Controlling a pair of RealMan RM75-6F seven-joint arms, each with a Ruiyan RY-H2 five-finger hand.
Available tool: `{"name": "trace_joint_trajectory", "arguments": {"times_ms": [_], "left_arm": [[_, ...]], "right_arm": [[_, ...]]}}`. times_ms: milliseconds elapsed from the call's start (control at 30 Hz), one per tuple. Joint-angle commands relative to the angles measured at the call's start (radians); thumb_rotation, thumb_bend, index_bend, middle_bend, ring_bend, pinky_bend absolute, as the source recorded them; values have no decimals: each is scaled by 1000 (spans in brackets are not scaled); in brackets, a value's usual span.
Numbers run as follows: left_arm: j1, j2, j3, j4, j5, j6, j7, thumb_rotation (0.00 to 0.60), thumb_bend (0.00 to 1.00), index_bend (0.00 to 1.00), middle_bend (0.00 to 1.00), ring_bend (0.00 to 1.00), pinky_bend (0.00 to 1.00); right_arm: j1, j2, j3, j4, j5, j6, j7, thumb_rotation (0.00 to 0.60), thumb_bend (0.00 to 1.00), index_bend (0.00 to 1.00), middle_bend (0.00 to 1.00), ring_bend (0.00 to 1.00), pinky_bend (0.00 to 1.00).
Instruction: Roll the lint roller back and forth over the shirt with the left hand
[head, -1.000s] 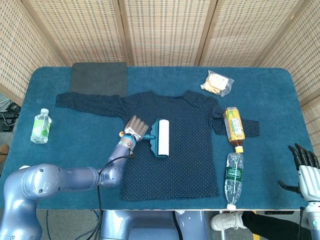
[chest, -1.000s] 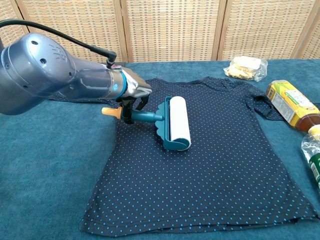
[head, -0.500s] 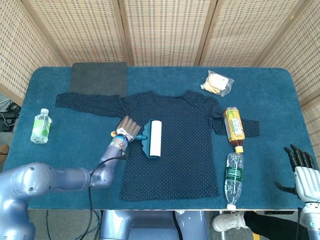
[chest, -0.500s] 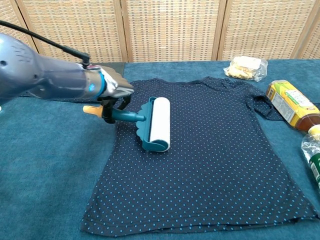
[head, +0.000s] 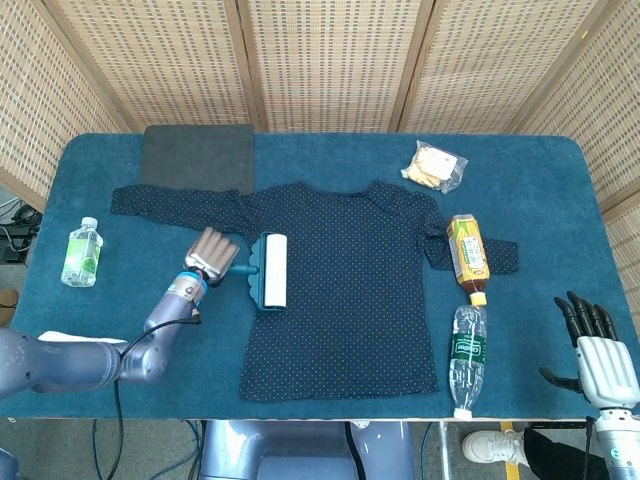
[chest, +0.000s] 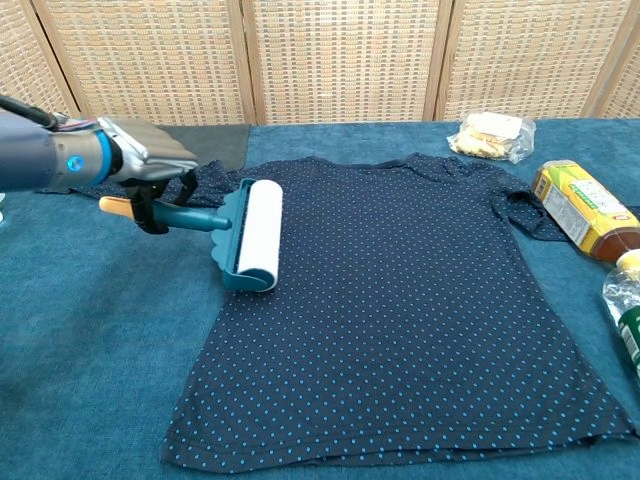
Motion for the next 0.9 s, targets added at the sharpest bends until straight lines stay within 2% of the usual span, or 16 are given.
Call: {"name": "trace_joint_trajectory", "arguments": {"times_ms": [33,133,200,300,433,600,733,900], "left_arm": [[26,24,6,-18,17,8,-19,600,420,262,239,242,338],[33,39,5,-33,8,3,-17,600,331,147,38,57,185],[39,49,3,-41,6,4,-22,600,298,92,0,6,89],[54,60,-4,-44,14,7,-40,600,255,10,0,0,2],[120,71,-35,-41,112,63,-145,600,250,0,0,0,0],[263,94,-73,-99,345,207,-380,600,248,0,0,0,0],[393,104,-43,-140,554,373,-511,600,244,0,0,0,0],[525,111,7,-172,707,522,-576,600,225,0,0,0,0]], "right_arm": [[-2,1,-1,-4,-4,4,-3,600,92,0,0,0,0],[-3,3,-2,-8,-7,9,-3,600,92,0,0,0,0],[-4,5,-2,-10,-10,13,-2,600,92,0,0,0,0],[-5,8,-2,-12,-11,15,2,600,92,0,0,0,0],[-6,11,-1,-14,-14,20,8,600,92,0,0,0,0],[-8,14,1,-16,-18,30,12,600,92,0,0,0,0],[-10,15,5,-15,-16,37,14,600,92,0,0,0,0],[-12,16,9,-17,-16,46,8,600,92,0,0,0,0]]}}
